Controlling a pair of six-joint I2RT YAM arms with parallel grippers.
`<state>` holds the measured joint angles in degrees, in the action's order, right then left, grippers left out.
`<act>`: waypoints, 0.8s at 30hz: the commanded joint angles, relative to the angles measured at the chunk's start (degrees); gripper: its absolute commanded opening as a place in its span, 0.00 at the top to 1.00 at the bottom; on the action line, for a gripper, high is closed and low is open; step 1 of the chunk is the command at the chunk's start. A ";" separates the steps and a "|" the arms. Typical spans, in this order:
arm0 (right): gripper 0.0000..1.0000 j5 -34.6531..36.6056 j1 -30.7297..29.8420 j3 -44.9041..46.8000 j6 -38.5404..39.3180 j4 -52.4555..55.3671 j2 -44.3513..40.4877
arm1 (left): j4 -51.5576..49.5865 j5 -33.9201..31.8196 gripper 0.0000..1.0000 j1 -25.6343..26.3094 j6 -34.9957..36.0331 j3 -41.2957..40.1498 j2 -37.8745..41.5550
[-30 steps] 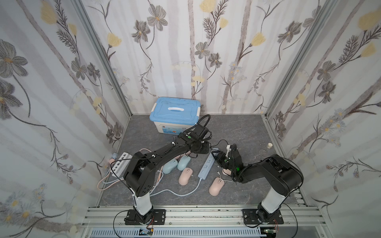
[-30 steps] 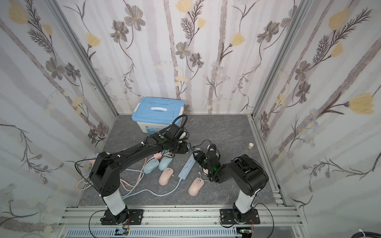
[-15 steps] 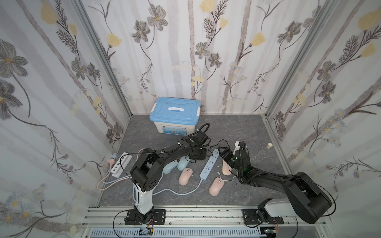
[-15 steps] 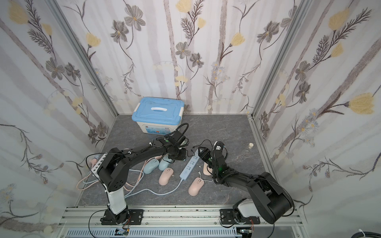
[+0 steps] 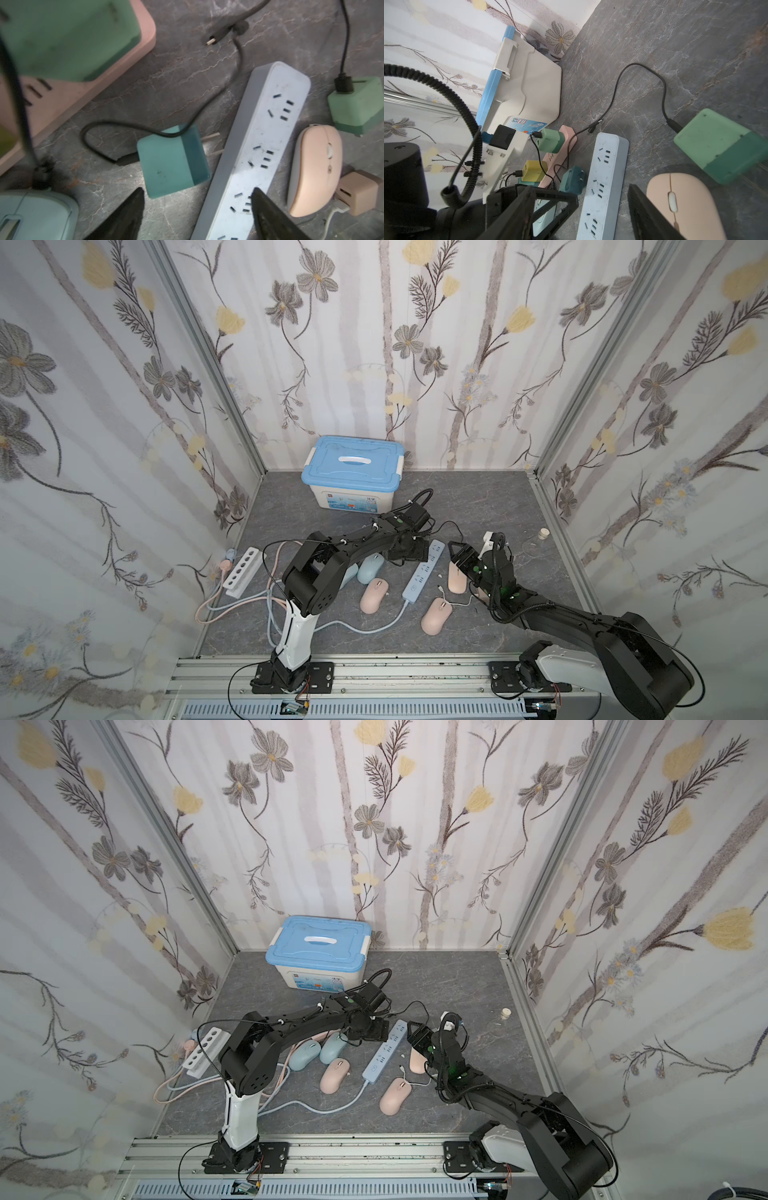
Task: Unplug the wireless mouse
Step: Place the plug at the center of the board.
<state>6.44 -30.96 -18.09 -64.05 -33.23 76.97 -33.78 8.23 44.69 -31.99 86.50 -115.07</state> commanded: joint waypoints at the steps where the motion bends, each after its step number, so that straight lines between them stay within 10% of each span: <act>1: 0.29 1.57 -0.04 0.83 -0.32 -0.26 -1.09 | 3.19 2.70 0.00 0.17 -0.77 0.02 2.00; 24: 0.34 -4.28 -7.22 -5.07 12.95 5.94 -3.81 | 10.43 -15.70 0.00 -0.12 -4.93 -33.71 46.66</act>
<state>2.85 -37.06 -22.00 -53.98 -29.63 72.73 -22.50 -0.93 44.75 -34.96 55.99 -70.61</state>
